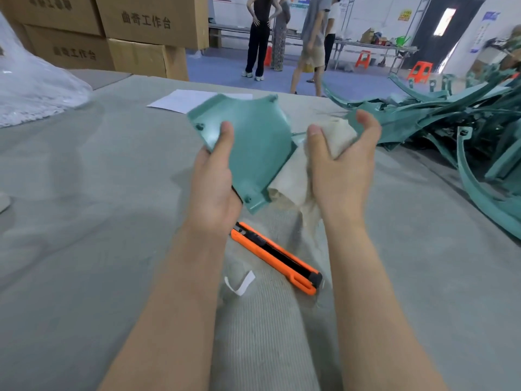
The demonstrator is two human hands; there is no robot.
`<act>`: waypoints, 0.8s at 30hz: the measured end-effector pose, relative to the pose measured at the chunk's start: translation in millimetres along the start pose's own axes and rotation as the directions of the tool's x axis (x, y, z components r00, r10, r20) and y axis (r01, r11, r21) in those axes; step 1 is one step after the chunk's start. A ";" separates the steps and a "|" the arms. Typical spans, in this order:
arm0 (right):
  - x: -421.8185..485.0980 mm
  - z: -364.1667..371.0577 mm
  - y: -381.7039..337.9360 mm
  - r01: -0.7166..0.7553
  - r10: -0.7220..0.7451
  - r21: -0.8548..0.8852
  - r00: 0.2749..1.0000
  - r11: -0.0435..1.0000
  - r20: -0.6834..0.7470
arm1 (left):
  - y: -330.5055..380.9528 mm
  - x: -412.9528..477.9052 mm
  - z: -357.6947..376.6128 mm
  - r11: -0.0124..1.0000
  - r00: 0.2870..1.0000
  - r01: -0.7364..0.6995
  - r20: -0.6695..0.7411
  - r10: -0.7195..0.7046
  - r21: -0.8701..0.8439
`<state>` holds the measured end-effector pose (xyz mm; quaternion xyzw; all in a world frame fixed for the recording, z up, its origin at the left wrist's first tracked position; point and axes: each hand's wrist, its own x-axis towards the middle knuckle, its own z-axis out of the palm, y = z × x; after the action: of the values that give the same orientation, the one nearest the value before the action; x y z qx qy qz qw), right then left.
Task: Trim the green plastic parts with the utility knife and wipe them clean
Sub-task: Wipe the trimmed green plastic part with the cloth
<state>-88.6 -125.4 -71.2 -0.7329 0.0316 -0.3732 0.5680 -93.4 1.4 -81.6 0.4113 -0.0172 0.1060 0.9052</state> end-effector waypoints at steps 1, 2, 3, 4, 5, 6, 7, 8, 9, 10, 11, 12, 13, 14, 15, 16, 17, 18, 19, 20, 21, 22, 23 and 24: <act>-0.7 0.1 -0.2 0.039 -0.040 -0.049 0.999 0.998 -0.004 | -2.5 0.2 0.2 1.000 0.999 0.019 0.032 -0.019 0.017; -1.8 2.3 0.1 0.084 -0.083 -0.114 0.996 0.990 0.017 | -3.9 -0.8 1.5 0.999 0.998 0.039 0.056 -0.040 0.033; -4.8 6.0 0.0 0.119 -0.109 -0.181 0.992 0.976 0.065 | -4.4 -2.0 3.2 0.997 0.995 0.063 0.077 -0.066 0.041; -10.4 12.7 -1.7 0.151 -0.121 -0.229 0.983 0.962 0.142 | -5.8 -2.2 3.2 0.995 0.990 0.096 0.095 -0.099 0.041; -19.4 20.6 -4.5 0.193 -0.134 -0.238 0.961 0.952 0.241 | -6.7 -3.3 3.3 0.991 0.985 0.132 0.106 -0.135 0.034; -31.2 29.5 -7.9 0.257 -0.173 -0.202 0.918 0.945 0.357 | -8.2 -3.0 1.0 0.985 0.978 0.171 0.123 -0.171 0.012; -45.4 38.2 -11.6 0.336 -0.239 -0.144 0.857 0.931 0.457 | -8.4 -1.4 -2.5 0.980 0.974 0.196 0.128 -0.189 -0.038; -59.2 45.9 -14.5 0.403 -0.299 -0.090 0.795 0.911 0.527 | -7.5 2.0 -7.0 0.981 0.981 0.171 0.103 -0.162 -0.088; -67.2 50.7 -14.8 0.452 -0.346 -0.050 0.746 0.891 0.569 | -5.1 3.5 -9.4 0.974 0.987 0.153 0.082 -0.141 -0.165; -67.9 52.9 -13.7 0.483 -0.381 -0.024 0.719 0.875 0.581 | -3.6 3.7 -12.7 0.962 0.989 0.146 0.069 -0.134 -0.230; -62.3 52.9 -10.9 0.485 -0.394 -0.014 0.726 0.874 0.564 | -0.8 2.9 -12.2 0.954 0.988 0.151 0.061 -0.140 -0.259; -52.4 51.6 -6.5 0.443 -0.366 -0.022 0.766 0.896 0.529 | -0.7 2.8 -10.6 0.958 0.986 0.158 0.083 -0.142 -0.238; -40.0 47.5 -1.6 0.346 -0.283 -0.050 0.836 0.937 0.470 | -2.3 2.4 -7.5 0.971 0.987 0.146 0.098 -0.130 -0.186; -28.5 42.9 3.4 0.213 -0.163 -0.084 0.901 0.973 0.403 | -5.3 2.7 -5.3 0.985 0.989 0.122 0.092 -0.111 -0.120; -22.1 39.8 9.6 0.109 -0.060 -0.118 0.930 0.987 0.362 | -8.0 0.7 -2.5 0.991 0.990 0.112 0.093 -0.104 -0.080; -23.2 39.0 11.8 0.062 -0.013 -0.129 0.935 0.990 0.355 | -10.3 1.4 -1.6 0.992 0.989 0.113 0.101 -0.106 -0.057; -31.0 40.2 9.5 0.085 -0.038 -0.106 0.923 0.991 0.384 | -10.5 3.0 -1.3 0.993 0.989 0.113 0.101 -0.108 -0.036; -42.4 43.9 6.0 0.155 -0.118 -0.054 0.898 0.986 0.424 | -9.9 5.2 -3.0 0.993 0.990 0.112 0.092 -0.109 -0.034; -53.1 47.5 2.2 0.252 -0.226 0.008 0.857 0.968 0.463 | -8.5 6.7 -5.3 0.989 0.989 0.130 0.086 -0.124 -0.072; -59.5 50.4 1.0 0.343 -0.316 0.041 0.805 0.939 0.503 | -7.6 8.0 -8.2 0.978 0.987 0.150 0.085 -0.139 -0.142; -60.2 51.9 2.8 0.408 -0.371 0.051 0.763 0.912 0.529 | -6.4 8.2 -10.0 0.970 0.988 0.147 0.082 -0.133 -0.196; -54.7 52.2 4.4 0.421 -0.381 0.049 0.759 0.906 0.528 | -5.6 8.9 -11.1 0.964 0.990 0.130 0.092 -0.112 -0.232; -46.1 50.5 6.5 0.384 -0.342 0.020 0.796 0.923 0.500 | -4.5 7.9 -10.6 0.965 0.991 0.109 0.099 -0.087 -0.239; -37.1 47.0 9.2 0.302 -0.265 -0.013 0.854 0.953 0.448 | -4.1 7.1 -9.4 0.972 0.992 0.086 0.105 -0.063 -0.220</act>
<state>-84.4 -73.1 -101.7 -0.8177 -0.1908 -0.2754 0.4682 -86.2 7.0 -90.0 0.3114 -0.0577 0.0491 0.9473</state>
